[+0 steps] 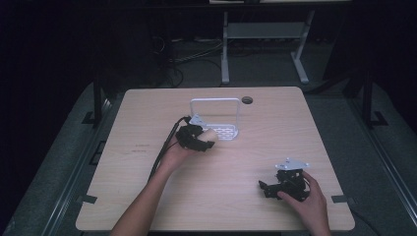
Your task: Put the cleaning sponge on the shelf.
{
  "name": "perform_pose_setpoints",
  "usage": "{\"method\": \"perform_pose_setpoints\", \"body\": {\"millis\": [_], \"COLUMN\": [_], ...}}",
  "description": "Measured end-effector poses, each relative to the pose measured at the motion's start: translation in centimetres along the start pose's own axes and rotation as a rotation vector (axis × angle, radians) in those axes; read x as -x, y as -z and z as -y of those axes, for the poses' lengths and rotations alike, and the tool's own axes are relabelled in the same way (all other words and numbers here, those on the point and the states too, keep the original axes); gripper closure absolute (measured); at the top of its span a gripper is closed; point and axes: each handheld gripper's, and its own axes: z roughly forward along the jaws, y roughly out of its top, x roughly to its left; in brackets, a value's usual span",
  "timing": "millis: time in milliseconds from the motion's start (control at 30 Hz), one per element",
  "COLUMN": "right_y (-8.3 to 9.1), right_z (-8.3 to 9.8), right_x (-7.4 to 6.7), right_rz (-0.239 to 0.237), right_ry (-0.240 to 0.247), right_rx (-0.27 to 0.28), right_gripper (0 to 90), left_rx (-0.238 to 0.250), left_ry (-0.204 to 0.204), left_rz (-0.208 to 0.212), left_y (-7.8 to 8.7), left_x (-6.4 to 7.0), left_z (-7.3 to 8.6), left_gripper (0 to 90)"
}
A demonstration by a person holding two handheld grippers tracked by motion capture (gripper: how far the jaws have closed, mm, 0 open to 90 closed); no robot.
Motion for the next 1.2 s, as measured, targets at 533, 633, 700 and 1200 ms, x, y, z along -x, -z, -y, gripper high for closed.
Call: {"method": "perform_pose_setpoints", "body": {"millis": [533, 633, 700, 1200], "right_y": [0.0, 0.0, 0.0, 0.0], "right_z": [0.0, 0.0, 0.0, 0.0], "right_x": [0.0, 0.0, 0.0, 0.0], "right_rz": [0.000, 0.000, 0.000, -0.006], "right_ry": [0.000, -0.001, -0.001, 0.001], "right_rx": [0.000, 0.000, 0.000, 0.001], "right_gripper": [0.9, 0.9, 0.9, 1.0], "left_rx": [0.008, 0.009, 0.006, -0.015], "left_ry": [0.024, 0.030, 0.029, 0.046], "left_rz": [-0.036, -0.045, -0.056, -0.074], "left_y": [-2.4, -2.7, -3.2, -6.0], "left_x": [-0.1, -0.1, -0.1, -0.5], "left_z": [-2.0, -2.3, -2.6, -3.6], "left_gripper": [41.3, 41.3, 41.2, 41.2]}}
